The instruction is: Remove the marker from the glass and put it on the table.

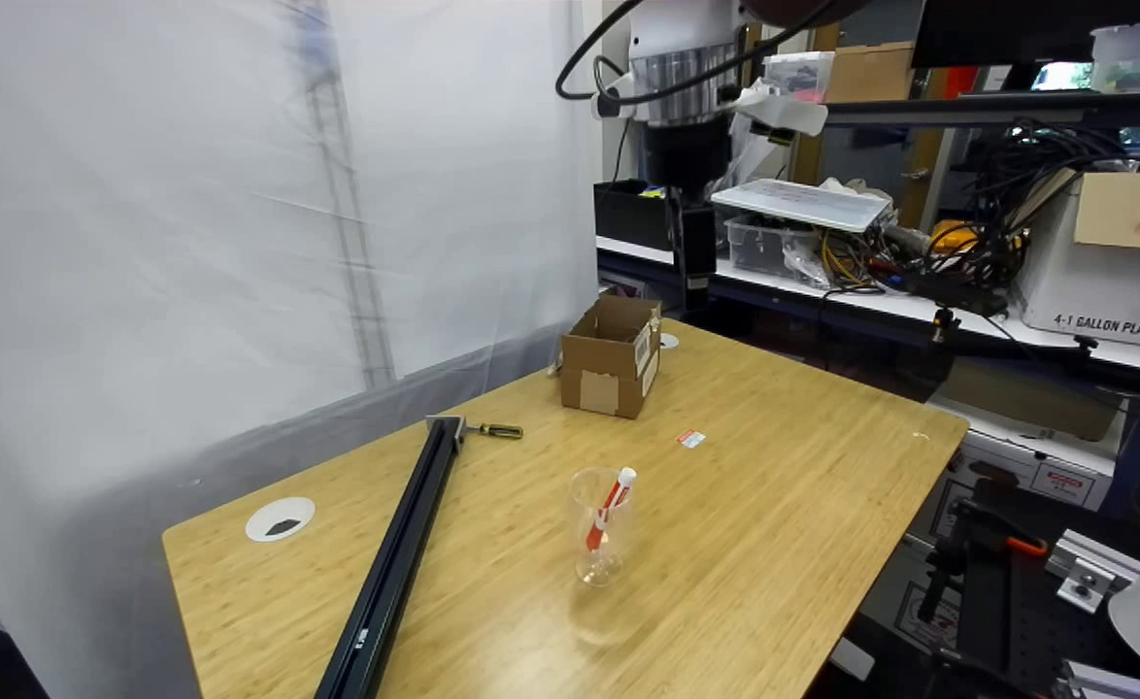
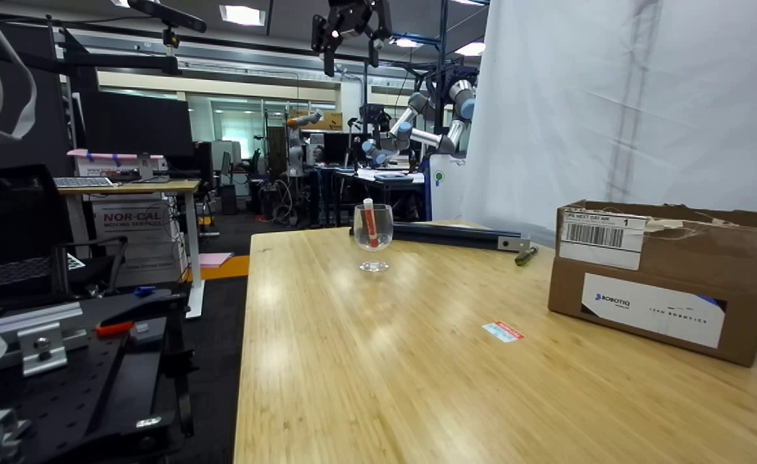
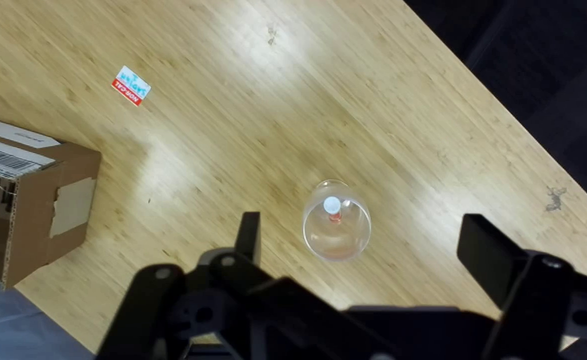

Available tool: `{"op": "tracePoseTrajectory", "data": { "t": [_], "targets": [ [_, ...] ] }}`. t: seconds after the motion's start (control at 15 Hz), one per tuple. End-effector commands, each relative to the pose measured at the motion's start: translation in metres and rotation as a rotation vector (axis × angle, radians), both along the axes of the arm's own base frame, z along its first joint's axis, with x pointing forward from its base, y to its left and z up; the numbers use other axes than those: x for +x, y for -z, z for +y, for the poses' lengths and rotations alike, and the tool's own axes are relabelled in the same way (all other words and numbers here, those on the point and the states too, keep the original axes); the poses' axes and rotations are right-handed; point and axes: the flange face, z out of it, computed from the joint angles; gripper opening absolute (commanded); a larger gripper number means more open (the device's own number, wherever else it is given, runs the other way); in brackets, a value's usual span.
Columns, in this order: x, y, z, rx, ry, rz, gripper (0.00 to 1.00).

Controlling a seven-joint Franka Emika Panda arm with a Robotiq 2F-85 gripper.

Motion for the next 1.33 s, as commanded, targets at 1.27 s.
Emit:
{"op": "tracePoseTrajectory", "data": {
  "t": [1.27],
  "targets": [
    [0.039,0.100,0.004,-0.122,-0.046,0.185,1.00]
  ]
}}
